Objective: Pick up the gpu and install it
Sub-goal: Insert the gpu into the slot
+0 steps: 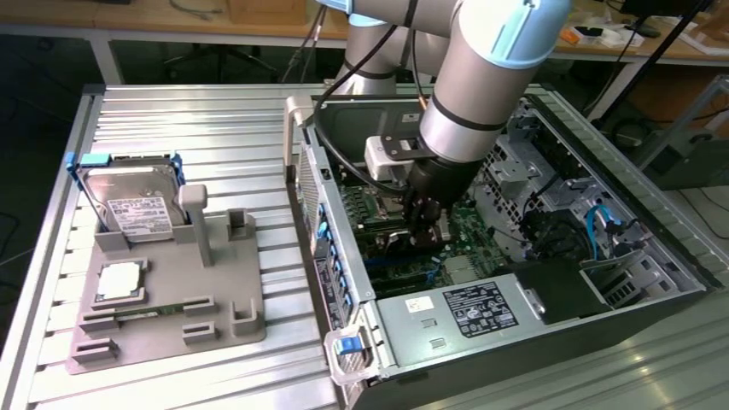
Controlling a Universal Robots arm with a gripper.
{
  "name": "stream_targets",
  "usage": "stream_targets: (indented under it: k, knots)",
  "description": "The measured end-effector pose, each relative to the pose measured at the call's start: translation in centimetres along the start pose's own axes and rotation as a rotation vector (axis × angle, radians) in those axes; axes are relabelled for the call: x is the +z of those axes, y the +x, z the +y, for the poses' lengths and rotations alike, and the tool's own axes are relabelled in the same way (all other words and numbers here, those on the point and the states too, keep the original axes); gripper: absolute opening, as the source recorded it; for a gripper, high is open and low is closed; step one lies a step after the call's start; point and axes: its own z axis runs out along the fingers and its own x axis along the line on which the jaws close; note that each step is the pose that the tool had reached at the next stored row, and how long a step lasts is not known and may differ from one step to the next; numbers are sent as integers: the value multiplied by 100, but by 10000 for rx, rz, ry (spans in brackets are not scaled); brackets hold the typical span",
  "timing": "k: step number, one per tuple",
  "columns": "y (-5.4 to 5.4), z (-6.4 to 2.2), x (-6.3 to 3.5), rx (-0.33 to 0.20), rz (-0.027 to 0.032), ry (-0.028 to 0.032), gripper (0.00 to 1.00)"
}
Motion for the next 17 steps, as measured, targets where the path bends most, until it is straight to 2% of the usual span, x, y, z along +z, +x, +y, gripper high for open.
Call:
stream_targets:
  k: [17]
  knots:
    - [-13,1,41,-33,2,-1,27]
